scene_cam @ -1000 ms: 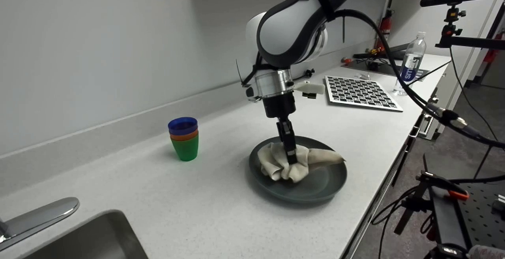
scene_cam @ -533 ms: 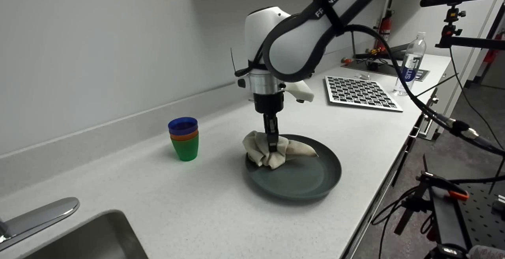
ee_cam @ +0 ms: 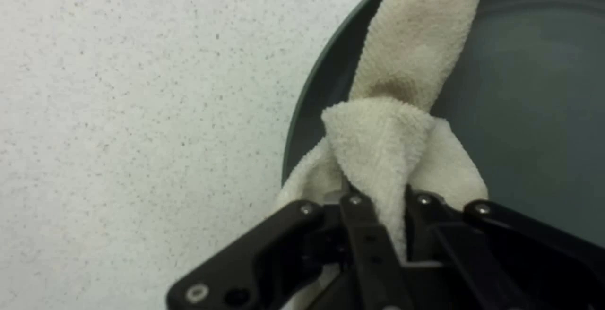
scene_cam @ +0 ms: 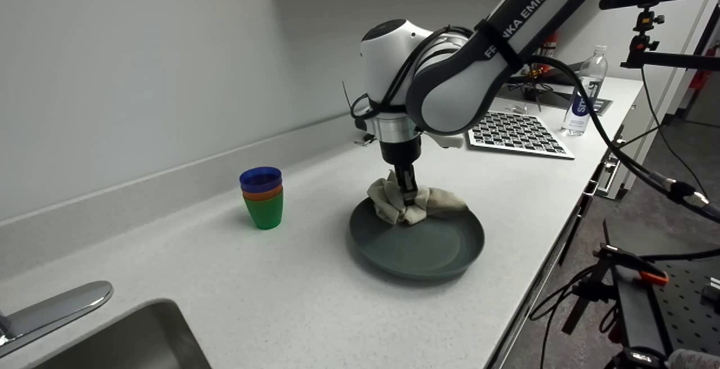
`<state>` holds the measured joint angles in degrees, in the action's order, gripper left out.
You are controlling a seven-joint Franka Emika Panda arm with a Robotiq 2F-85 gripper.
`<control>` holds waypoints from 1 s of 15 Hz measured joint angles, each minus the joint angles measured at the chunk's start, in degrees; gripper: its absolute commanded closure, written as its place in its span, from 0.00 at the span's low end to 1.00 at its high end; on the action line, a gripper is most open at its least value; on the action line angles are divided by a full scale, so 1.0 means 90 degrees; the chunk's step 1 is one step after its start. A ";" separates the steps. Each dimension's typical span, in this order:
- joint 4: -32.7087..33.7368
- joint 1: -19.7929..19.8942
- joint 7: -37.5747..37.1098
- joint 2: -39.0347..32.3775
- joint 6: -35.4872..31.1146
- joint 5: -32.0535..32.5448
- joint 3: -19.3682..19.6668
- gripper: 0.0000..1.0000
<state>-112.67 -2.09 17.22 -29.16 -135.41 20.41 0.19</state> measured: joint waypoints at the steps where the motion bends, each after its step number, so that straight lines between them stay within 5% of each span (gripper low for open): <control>1: -0.0065 0.0000 -0.0007 0.0039 0.0018 0.0016 0.0009 0.96; 7: -0.0236 0.0009 0.0102 0.0234 0.0753 -0.0226 -0.0166 0.96; 15: -0.0014 0.0258 0.1310 0.0245 0.2165 -0.1567 -0.0678 0.96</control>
<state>-112.80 0.24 29.01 -26.95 -115.92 6.31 -5.92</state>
